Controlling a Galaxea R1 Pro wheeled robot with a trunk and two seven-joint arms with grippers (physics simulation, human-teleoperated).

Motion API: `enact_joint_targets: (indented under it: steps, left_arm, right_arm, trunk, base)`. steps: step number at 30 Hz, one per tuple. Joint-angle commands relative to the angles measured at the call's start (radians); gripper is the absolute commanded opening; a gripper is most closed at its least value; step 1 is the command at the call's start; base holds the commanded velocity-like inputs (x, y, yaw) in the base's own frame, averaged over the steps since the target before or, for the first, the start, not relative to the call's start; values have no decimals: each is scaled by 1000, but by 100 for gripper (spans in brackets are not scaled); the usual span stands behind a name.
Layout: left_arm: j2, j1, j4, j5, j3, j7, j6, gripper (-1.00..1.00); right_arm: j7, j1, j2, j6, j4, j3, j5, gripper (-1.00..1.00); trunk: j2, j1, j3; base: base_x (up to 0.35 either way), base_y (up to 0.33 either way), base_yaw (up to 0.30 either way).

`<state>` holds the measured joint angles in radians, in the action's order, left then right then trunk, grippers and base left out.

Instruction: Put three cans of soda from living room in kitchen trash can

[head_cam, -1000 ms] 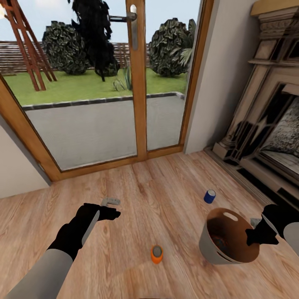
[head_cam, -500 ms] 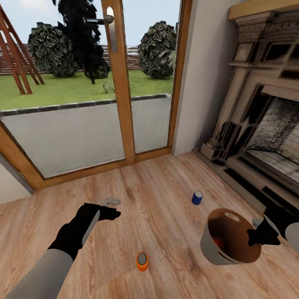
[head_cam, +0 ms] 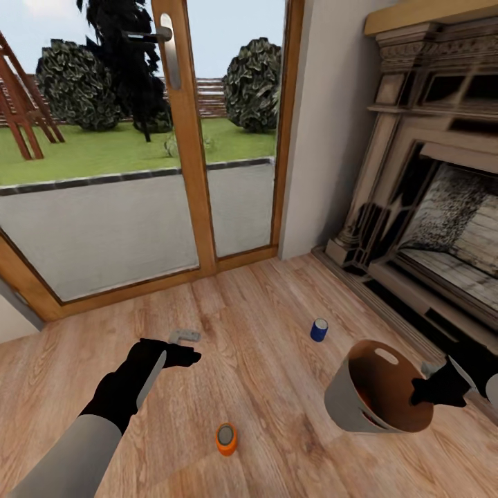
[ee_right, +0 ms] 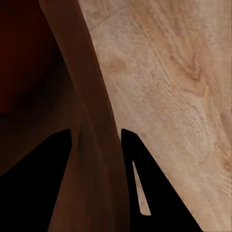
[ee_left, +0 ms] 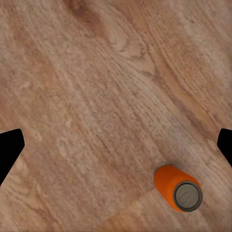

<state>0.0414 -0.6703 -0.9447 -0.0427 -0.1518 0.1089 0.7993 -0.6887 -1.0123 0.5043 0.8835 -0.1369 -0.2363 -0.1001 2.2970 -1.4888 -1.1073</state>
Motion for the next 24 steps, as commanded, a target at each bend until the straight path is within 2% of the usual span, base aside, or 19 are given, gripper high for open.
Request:
enact_joint_targets:
  steps: [1,4,6,8,9,12,17,22,23,24]
  left_arm:
    - [0,0,1,-1,0,0,0,100]
    - [0,0,4,-2,0,0,0,100]
    - [0,0,8,-3,1,-1,-1,100]
    - [0,-1,10,-3,1,-1,0,100]
    - [0,-1,11,-3,2,-1,1,100]
    - [0,-1,11,-5,3,-1,23,100]
    - [0,-4,20,-7,8,2,79,100]
    - [0,-15,71,-8,12,0,138,100]
    - [-2,-20,82,-9,13,0,165,100]
    - [-4,-21,85,-9,13,0,171,100]
  right_arm:
    - [-22,0,3,4,-3,21,13,-100]
    - [-47,-2,18,12,-5,20,8,-100]
    - [-55,-6,29,47,-6,16,-6,-100]
    - [-59,-18,35,109,-20,9,-44,-100]
    - [-61,-36,40,145,-50,5,-77,-100]
    - [-90,-67,60,164,-130,0,-140,-100]
    - [-121,-83,81,164,-170,-2,-168,-100]
    - [-128,-172,94,164,-170,-12,-179,-100]
    - [-129,-211,95,164,-163,-36,-195,-100]
    - [-129,-223,95,164,-158,-44,-199,-100]
  trunk:
    - [0,0,0]
    - [0,0,0]
    - [0,0,0]
    - [0,0,0]
    - [0,0,0]
    - [0,0,0]
    - [0,0,0]
    - [0,0,0]
    - [0,0,0]
    - [0,0,0]
  base:
    - [0,-2,-1]
    - [0,-1,0]
    - [0,0,0]
    - [0,0,0]
    - [0,0,0]
    - [0,0,0]
    - [0,0,0]
    - [0,0,0]
    - [0,0,0]
    - [0,0,0]
